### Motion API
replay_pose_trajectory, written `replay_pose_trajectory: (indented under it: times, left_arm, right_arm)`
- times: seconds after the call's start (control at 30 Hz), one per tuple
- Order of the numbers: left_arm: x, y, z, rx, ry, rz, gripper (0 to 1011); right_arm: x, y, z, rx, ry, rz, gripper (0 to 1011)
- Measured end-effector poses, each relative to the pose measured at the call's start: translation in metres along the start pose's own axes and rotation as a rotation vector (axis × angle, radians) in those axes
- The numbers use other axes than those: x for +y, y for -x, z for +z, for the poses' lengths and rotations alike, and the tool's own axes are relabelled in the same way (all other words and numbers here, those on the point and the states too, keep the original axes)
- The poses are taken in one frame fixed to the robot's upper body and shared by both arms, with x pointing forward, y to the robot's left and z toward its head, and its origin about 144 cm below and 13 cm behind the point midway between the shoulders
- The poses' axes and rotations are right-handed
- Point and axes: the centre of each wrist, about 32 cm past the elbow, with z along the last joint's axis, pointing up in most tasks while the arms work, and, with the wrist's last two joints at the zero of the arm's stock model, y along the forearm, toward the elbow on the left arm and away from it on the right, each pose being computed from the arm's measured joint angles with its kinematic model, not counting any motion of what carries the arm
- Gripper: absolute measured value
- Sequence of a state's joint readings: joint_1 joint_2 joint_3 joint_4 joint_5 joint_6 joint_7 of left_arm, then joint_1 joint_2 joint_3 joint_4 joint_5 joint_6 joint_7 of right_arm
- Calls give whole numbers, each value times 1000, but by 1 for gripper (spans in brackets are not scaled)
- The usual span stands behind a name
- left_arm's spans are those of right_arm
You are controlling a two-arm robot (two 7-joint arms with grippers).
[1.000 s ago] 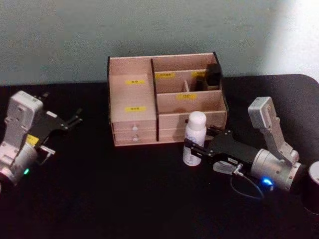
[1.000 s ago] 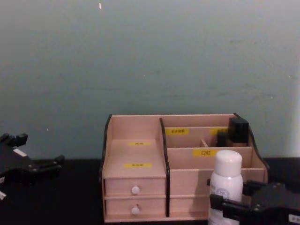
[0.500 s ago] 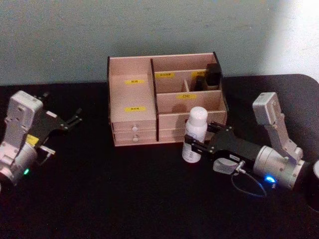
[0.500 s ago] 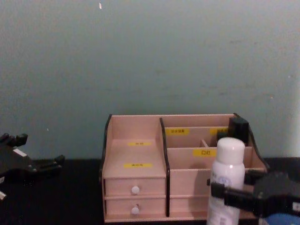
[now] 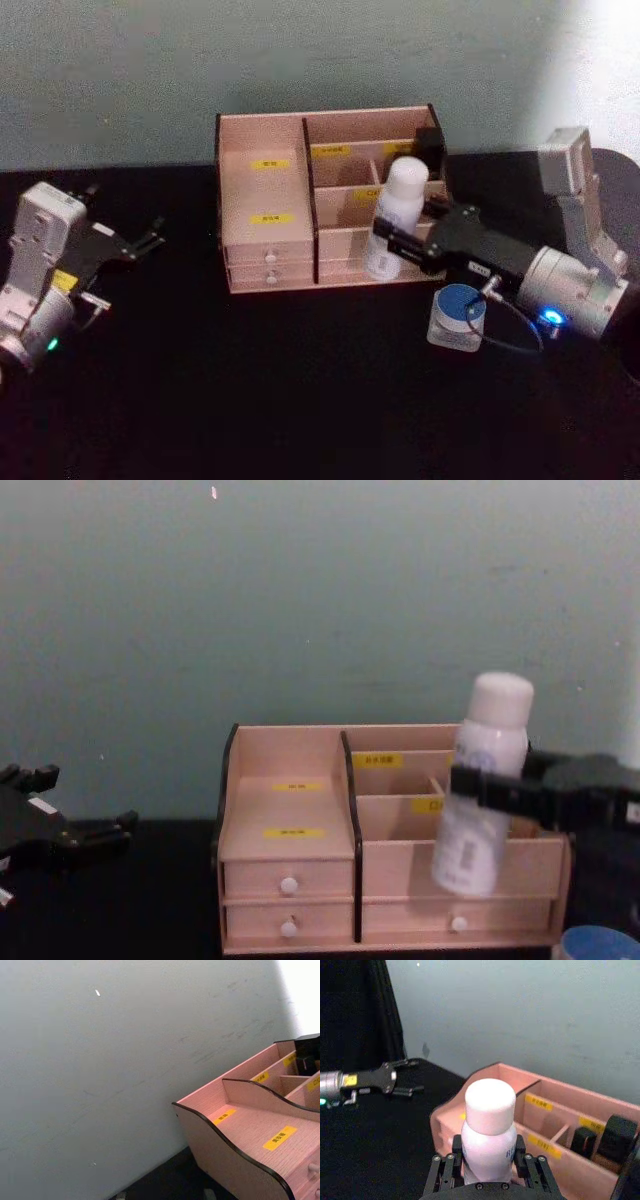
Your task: Pick up the facial cleanser and watermelon frost from the table and place them into the tiered storage box.
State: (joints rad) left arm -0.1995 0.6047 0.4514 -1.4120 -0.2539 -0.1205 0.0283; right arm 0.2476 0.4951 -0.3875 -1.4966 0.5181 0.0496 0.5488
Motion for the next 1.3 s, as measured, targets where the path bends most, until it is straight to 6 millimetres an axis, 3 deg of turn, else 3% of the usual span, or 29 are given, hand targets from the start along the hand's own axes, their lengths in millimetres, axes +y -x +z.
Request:
replay_pose_trajectory:
  times: [0.47,1.3]
  left_arm:
    - [0,0,0,0,0,0,1001]
    - [0,0,0,0,0,0,1001]
  right_arm:
    - [26,-19,24,-46,-75,-69,594]
    - [84,-49,28,-89,-45,-124,594]
